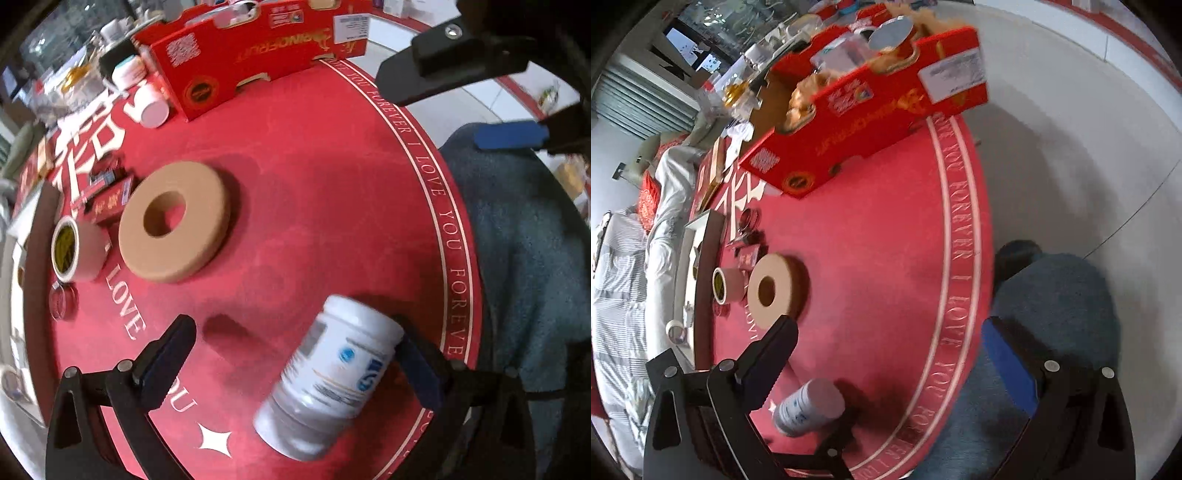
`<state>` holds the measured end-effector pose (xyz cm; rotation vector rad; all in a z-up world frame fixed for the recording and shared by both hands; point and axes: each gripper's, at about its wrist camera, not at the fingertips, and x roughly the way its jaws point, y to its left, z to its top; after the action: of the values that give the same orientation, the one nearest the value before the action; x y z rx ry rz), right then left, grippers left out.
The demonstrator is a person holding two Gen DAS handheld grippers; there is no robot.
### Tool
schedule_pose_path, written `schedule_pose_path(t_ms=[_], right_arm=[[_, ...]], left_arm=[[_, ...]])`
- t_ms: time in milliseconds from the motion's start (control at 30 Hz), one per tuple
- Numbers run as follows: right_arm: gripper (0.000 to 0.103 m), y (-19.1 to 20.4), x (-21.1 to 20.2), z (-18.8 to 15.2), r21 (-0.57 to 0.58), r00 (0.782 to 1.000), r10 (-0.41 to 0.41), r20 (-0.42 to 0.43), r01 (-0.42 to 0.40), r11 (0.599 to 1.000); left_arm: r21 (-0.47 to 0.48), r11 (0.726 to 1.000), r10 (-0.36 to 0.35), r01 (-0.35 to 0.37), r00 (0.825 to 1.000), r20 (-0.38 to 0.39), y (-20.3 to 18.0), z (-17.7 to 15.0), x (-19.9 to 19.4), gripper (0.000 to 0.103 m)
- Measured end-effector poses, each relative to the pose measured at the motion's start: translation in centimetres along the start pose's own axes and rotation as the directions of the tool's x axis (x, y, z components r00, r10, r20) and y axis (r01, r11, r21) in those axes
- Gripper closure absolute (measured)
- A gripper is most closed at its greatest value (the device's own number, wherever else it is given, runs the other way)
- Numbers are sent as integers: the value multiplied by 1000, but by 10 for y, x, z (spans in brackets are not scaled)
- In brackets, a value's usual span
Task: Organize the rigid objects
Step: 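Grasp white jar with left tool while right tool approaches large tan cork ring, then grasp tan cork ring with right tool while left tool lifts white jar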
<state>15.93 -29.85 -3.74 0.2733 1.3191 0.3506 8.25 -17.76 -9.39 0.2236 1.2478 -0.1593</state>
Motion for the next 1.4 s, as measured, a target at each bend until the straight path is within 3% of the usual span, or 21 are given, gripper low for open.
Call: schedule_pose_path(t_ms=[67,133,200,367,567,733,867,967,1033,1067,1200,1267,1333,1400], right_arm=[[2,0,-3,0,-19,1000,-9,4,10,1000],[3,4,-4,-1,-43,1000,-16,0,16,999],[3,11,-3,-3,-74,1000,-26,-2,26,997],[3,42,10,-5,-187,998,-60,-27,54,981],[3,101,51,-4,-361,990,-108,-88,70,930],[3,153,99,-3,-511,976,-196,-97,120,851],[1,165,124,-2,-547,966,-232,-119,131,827],[1,171,131,-8,-590,953,-293,-82,191,785],[6,170,129,-11,-590,956,-284,-71,189,785],[16,169,125,-12,-591,958,-279,-63,189,784],[16,159,119,-19,-574,956,-285,-68,196,795],[16,146,113,-21,-542,958,-274,-87,185,820],[16,133,104,-19,-488,965,-238,-114,154,859],[16,127,93,-15,-470,969,-224,-103,150,870]], left_arm=[[12,1000,-6,6,1000,13,-1,0,-5,12],[-1,999,-49,49,998,24,3,-4,-11,43],[-37,997,-66,67,997,29,14,-11,-12,60],[-182,983,1,2,1000,17,65,-45,-20,60],[-397,917,39,-39,999,-6,122,-82,-30,60],[-401,914,66,-57,998,8,112,-98,-41,60],[-405,913,68,-54,998,19,108,-103,-46,60],[-408,912,68,-53,997,23,106,-109,-50,60],[-411,910,70,-53,997,26,111,-100,-40,60],[-414,909,71,-53,997,27,114,-97,-37,60],[-434,900,64,-47,998,24,116,-96,-37,60],[-454,891,47,-27,998,32,119,-93,-41,60],[-454,890,70,-38,996,53,121,-87,-50,60],[-457,888,93,-51,993,70,122,-81,-58,60]])
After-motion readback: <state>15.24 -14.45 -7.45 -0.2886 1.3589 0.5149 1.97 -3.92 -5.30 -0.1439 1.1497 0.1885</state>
